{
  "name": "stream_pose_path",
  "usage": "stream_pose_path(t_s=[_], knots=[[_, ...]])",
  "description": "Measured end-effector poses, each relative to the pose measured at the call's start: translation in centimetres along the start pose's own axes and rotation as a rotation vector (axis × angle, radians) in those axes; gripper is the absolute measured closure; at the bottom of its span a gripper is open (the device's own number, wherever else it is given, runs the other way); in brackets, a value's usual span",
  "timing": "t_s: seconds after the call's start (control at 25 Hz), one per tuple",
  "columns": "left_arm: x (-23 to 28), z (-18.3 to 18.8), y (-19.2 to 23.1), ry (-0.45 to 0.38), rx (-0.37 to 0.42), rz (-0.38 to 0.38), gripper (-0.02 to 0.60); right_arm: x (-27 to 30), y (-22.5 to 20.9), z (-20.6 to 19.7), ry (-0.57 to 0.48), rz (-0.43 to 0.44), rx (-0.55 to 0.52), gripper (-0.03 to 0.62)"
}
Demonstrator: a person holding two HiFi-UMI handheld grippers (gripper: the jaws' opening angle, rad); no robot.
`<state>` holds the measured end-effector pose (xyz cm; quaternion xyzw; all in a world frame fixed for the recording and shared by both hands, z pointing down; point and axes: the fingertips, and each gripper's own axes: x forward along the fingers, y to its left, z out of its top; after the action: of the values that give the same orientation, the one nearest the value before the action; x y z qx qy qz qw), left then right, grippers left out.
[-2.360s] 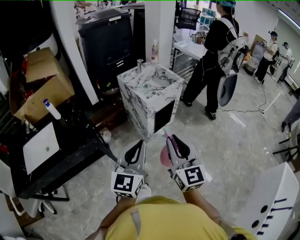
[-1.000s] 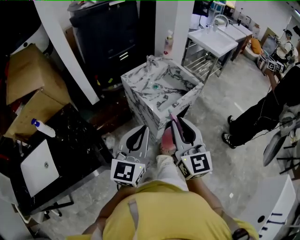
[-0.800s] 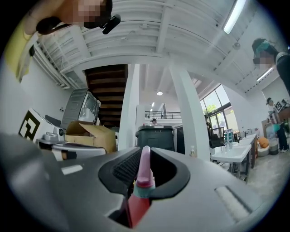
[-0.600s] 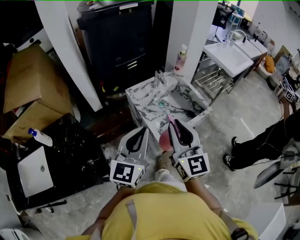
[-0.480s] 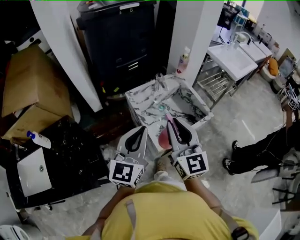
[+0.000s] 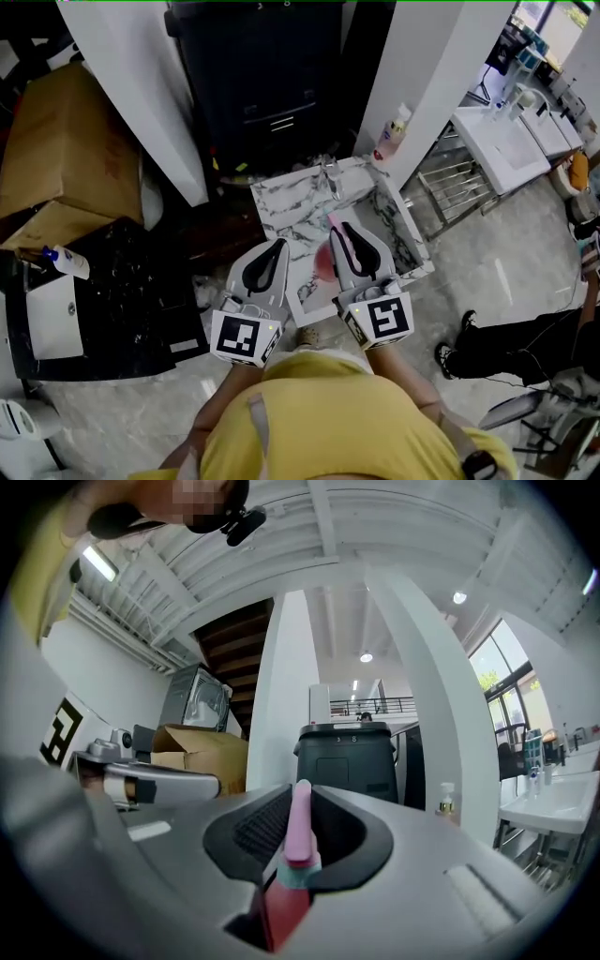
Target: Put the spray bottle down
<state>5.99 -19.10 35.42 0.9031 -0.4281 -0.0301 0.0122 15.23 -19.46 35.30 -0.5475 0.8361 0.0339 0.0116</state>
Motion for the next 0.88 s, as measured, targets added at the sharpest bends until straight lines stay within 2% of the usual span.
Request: stream_pose_path(t_s=[0.44,0.64,0.88], knots=[[3.0,-1.4,2.4,0.044,0.004,0.08,0.58,5.3,-2.5,-1.6,-0.002,0.066,0.009,0.53],[4.8,-1.9,3.9,0.069,0.016,0.075,0.58,8.4,-2.9,-2.6,0.009,0.084,0.032,0.53],[6.7,-1.8,6.2,0.061,0.016,0.052,0.58,12.0,-2.9,-3.9,0.024,0.086,0.054,0.53]])
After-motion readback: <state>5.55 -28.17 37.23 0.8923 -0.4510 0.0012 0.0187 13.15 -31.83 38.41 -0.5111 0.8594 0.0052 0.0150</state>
